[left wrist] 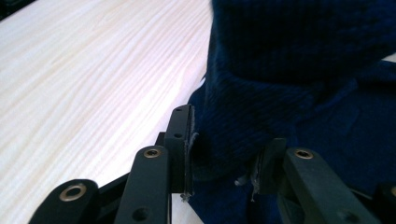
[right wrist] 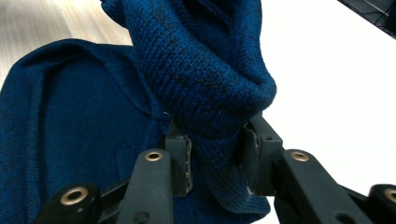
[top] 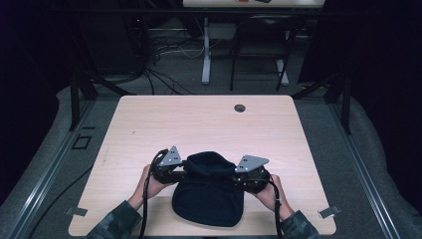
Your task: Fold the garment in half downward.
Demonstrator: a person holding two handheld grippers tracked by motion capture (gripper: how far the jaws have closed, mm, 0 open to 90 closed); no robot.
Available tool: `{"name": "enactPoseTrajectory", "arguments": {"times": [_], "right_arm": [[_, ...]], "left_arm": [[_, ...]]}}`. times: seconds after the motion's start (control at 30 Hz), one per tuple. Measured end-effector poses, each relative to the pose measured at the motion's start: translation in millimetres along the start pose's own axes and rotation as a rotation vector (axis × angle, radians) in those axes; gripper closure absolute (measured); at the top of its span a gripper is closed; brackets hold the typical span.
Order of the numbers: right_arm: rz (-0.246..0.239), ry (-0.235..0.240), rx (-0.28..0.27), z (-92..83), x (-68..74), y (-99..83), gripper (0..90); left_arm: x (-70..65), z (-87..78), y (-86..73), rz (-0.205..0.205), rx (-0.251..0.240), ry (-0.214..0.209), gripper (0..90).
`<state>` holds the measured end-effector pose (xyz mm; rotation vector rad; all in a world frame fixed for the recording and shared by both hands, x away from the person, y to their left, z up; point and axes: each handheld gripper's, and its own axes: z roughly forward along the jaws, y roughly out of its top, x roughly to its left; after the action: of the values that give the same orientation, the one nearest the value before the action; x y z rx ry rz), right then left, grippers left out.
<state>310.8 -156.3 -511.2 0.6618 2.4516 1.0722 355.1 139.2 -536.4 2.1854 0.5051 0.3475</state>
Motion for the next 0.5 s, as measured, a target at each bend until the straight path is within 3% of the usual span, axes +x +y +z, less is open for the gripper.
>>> {"name": "enactPoseTrajectory", "arguments": {"times": [0.33, 0.5], "right_arm": [[0.003, 0.029, 0.012, -0.9, 8.5, -7.7, 67.6], [-0.006, 0.03, 0.029, -0.3, 13.3, -11.9, 67.7]], "left_arm": [[-1.9, -8.7, -12.9, -0.03, 0.029, -0.033, 59.5], [0.3, -13.9, -23.0, -0.072, 0.059, -0.044, 57.3]]}}
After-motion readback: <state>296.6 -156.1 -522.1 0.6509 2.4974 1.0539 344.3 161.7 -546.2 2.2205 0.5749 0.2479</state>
